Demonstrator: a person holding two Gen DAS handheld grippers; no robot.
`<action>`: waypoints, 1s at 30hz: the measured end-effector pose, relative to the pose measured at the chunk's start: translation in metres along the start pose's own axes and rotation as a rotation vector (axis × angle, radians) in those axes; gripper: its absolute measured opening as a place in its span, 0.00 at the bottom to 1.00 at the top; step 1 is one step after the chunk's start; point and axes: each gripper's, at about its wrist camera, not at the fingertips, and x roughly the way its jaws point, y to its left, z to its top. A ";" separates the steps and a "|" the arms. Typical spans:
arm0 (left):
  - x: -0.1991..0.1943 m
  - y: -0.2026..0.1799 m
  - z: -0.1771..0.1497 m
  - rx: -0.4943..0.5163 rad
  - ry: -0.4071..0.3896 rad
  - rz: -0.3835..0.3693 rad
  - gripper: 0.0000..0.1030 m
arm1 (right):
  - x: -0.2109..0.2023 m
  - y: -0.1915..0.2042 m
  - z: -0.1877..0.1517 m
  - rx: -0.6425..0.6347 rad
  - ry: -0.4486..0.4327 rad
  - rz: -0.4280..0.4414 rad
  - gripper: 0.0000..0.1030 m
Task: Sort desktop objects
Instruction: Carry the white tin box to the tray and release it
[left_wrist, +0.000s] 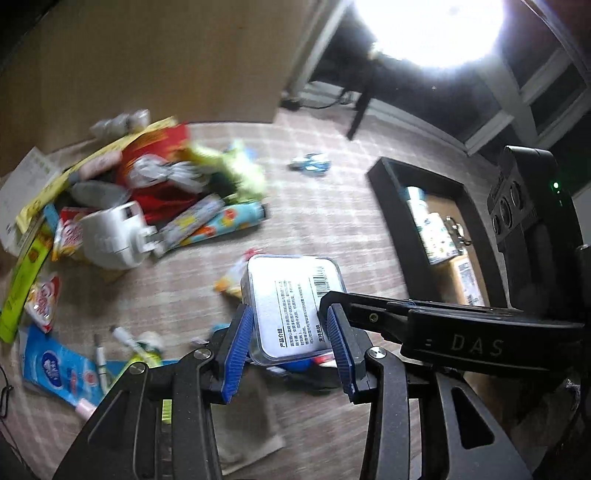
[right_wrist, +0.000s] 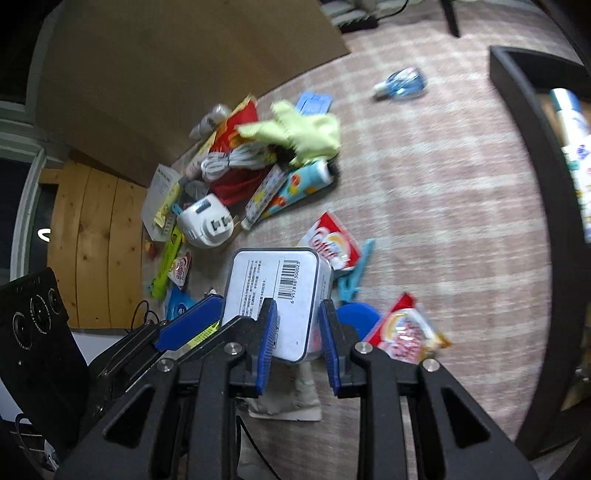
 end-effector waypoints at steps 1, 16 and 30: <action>0.001 -0.007 0.002 0.009 -0.001 -0.001 0.37 | -0.008 -0.006 0.001 0.003 -0.010 -0.002 0.24; 0.072 -0.210 0.016 0.226 0.037 -0.106 0.37 | -0.142 -0.165 -0.010 0.134 -0.157 -0.090 0.24; 0.133 -0.343 0.007 0.376 0.125 -0.153 0.38 | -0.215 -0.299 -0.035 0.296 -0.225 -0.165 0.24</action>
